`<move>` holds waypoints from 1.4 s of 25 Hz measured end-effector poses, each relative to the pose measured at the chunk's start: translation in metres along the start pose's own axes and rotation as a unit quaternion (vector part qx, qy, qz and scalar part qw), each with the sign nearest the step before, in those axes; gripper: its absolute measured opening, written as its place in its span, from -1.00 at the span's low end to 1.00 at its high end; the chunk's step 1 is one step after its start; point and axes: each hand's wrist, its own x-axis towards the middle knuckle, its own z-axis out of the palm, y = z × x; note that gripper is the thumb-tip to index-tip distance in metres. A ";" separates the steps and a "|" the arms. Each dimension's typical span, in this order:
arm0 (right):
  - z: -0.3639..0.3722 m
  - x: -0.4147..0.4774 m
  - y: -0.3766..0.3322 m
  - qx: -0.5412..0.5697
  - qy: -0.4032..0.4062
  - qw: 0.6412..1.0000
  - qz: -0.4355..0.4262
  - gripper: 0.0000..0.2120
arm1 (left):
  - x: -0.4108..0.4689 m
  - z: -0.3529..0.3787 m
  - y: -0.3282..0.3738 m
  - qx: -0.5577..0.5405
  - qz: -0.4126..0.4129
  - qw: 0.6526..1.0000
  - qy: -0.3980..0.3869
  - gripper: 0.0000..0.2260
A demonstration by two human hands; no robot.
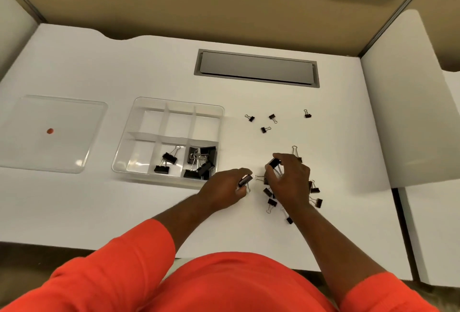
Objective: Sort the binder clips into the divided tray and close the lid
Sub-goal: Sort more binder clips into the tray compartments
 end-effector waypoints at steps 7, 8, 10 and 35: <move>0.038 0.000 -0.088 0.033 0.025 0.997 -0.067 -0.67 | -0.037 -0.073 -0.045 -0.038 0.003 0.988 0.149 -0.68; 0.045 -0.001 -0.101 0.036 0.019 0.997 -0.072 -0.67 | -0.043 -0.082 -0.059 -0.036 -0.004 0.986 0.165 -0.67; 0.059 -0.006 -0.124 0.041 0.010 0.996 -0.083 -0.67 | -0.057 -0.098 -0.089 -0.027 -0.021 0.982 0.184 -0.67; 0.129 -0.025 -0.215 0.019 -0.083 0.990 -0.116 -0.48 | -0.081 -0.141 -0.195 0.027 -0.004 0.993 0.112 -0.29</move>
